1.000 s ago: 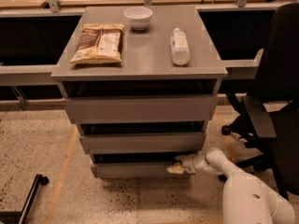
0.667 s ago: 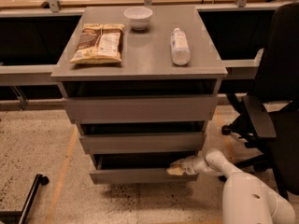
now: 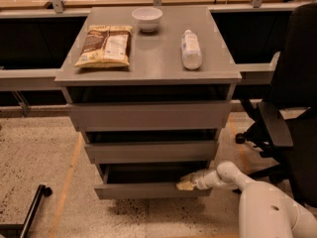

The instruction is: Open bottom drawer

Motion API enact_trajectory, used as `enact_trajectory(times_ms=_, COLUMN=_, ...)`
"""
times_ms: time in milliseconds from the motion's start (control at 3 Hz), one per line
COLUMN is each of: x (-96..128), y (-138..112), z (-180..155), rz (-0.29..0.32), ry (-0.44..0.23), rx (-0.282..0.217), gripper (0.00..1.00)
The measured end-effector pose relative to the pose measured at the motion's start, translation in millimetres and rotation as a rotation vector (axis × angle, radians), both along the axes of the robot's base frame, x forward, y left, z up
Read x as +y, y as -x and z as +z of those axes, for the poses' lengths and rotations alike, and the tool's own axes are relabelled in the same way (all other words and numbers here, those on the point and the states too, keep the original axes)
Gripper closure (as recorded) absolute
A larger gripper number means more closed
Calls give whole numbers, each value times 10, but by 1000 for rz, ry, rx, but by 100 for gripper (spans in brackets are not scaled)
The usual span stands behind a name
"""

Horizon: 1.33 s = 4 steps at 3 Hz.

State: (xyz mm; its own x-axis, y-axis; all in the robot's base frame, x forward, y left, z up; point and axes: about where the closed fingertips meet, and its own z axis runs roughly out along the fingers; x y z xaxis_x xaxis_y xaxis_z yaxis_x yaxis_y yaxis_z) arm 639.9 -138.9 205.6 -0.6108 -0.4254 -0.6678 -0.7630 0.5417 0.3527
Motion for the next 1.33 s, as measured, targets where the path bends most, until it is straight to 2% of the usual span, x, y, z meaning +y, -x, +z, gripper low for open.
enact_trajectory(times_ms=333, x=26, y=12, z=-15, rz=3, ry=-2, rx=3, gripper=18)
enact_trajectory(times_ms=667, x=27, y=13, z=-15, rz=3, ry=-2, rx=3, gripper=0)
enact_trajectory(times_ms=1000, x=83, y=316, z=-196, rz=20, ry=7, rx=106, gripper=0)
enact_trajectory(times_ms=1333, x=86, y=338, z=-126, rz=21, ry=8, rx=113, gripper=18)
